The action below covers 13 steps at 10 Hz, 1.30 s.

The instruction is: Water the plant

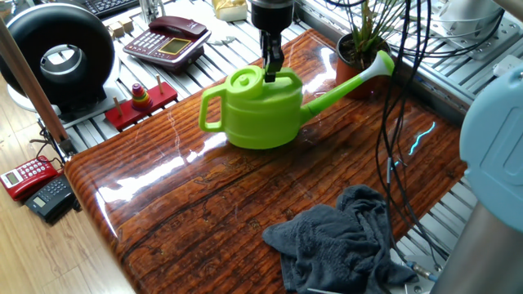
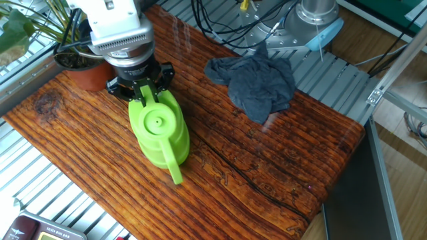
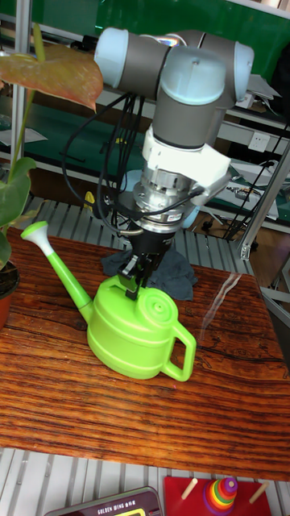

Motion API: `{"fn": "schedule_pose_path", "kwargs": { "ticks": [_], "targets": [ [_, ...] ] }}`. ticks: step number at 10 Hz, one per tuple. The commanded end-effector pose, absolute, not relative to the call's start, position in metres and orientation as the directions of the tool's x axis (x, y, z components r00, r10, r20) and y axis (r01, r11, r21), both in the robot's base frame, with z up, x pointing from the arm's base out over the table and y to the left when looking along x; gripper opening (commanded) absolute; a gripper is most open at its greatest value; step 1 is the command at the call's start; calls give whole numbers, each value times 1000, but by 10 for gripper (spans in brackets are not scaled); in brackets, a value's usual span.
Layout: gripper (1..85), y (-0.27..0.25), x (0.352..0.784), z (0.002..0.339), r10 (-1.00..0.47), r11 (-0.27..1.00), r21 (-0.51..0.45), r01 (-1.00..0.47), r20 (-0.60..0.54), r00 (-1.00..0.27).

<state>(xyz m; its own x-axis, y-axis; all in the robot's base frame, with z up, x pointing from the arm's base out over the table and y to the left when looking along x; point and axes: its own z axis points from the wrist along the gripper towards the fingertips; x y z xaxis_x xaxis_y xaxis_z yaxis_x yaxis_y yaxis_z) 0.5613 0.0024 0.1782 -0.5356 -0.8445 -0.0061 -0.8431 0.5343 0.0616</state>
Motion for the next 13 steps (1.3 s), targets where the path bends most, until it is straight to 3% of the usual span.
{"fn": "schedule_pose_path", "kwargs": {
  "ticks": [1,13],
  "targets": [
    [10,15,568,188,-860,509,55,-859,-9,-510],
    [10,39,595,206,-928,372,-28,-928,-3,-372]
  ]
}}
